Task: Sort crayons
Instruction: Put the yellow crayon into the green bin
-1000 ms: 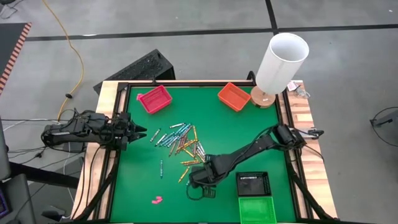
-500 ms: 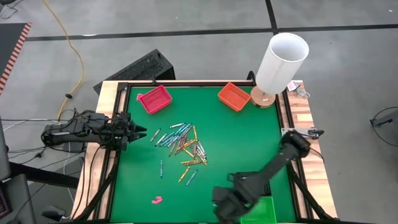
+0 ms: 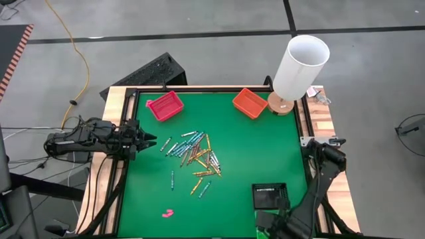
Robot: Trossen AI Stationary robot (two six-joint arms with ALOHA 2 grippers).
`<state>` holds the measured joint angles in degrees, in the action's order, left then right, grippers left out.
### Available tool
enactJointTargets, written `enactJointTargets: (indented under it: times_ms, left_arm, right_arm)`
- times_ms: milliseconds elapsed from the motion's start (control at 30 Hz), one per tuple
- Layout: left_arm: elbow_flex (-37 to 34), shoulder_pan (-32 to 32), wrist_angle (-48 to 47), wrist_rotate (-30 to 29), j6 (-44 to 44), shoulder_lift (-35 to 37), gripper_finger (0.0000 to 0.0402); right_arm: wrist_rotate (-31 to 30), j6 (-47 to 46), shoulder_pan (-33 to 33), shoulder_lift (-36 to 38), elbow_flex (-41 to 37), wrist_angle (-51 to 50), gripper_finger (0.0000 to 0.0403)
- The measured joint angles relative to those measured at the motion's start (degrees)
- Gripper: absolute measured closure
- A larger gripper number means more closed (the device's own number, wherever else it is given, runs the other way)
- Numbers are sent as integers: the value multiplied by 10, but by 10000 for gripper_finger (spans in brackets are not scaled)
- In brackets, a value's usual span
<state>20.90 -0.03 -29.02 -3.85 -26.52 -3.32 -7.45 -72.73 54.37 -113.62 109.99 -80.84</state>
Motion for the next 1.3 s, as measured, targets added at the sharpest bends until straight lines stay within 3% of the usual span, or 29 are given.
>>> enactJointTargets:
  times_ms: [300, 833, 1300]
  left_arm:
    - [0, 0, 0, -1, 0, 0, 266]
    - [0, 0, -1, -7, 0, 0, 266]
    - [0, 0, -2, -13, -2, 0, 266]
  right_arm:
    - [4, 21, -2, 13, -100, 101, 402]
    - [77, 26, 6, 148, -343, 341, 403]
    - [110, 87, -7, 140, -365, 361, 403]
